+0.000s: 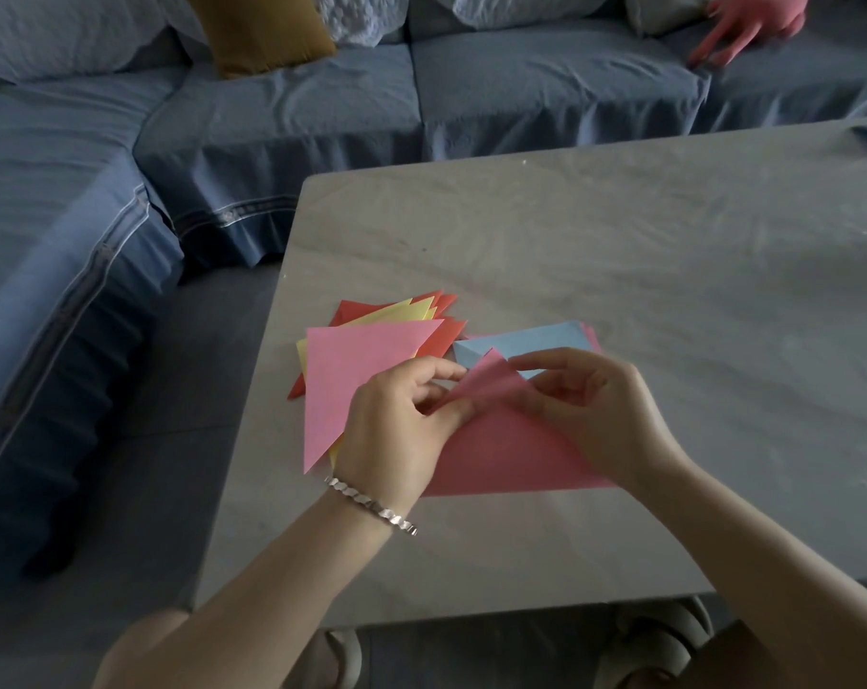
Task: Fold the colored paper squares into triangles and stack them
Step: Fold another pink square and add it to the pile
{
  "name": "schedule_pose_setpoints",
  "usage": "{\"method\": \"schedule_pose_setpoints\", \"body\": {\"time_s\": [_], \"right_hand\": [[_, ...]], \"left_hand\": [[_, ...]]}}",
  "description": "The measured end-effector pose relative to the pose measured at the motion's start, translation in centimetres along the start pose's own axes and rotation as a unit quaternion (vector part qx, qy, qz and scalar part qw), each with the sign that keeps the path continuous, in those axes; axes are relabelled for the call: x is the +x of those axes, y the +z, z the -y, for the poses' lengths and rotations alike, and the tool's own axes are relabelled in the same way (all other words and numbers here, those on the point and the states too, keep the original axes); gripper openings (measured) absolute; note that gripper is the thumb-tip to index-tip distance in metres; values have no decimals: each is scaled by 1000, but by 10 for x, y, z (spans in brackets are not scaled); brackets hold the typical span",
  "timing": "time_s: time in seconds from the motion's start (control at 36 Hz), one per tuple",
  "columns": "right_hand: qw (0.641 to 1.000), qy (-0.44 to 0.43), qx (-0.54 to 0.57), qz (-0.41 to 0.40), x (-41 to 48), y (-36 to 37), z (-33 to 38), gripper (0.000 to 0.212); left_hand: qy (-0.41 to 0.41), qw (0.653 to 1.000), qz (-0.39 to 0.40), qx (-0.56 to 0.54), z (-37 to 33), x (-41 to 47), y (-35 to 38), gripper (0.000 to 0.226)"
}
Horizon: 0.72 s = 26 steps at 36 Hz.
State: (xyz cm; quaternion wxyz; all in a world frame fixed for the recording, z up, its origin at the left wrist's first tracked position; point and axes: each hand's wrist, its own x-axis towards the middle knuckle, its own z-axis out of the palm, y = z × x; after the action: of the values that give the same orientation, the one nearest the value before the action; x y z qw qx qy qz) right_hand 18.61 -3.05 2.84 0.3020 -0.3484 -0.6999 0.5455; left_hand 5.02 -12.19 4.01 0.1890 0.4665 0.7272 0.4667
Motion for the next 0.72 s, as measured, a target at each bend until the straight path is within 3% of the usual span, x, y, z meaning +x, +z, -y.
{"method": "schedule_pose_setpoints", "body": {"time_s": [0.19,0.72], "right_hand": [[1000,-12,26,-3,-1,0,1,26],[997,-67,5,-30,-5,-2,5,31]], "left_hand": [[43,998,-55,3,-1,-1,1,28],[32,997,-37,-54,-7,-2,3,45]]}}
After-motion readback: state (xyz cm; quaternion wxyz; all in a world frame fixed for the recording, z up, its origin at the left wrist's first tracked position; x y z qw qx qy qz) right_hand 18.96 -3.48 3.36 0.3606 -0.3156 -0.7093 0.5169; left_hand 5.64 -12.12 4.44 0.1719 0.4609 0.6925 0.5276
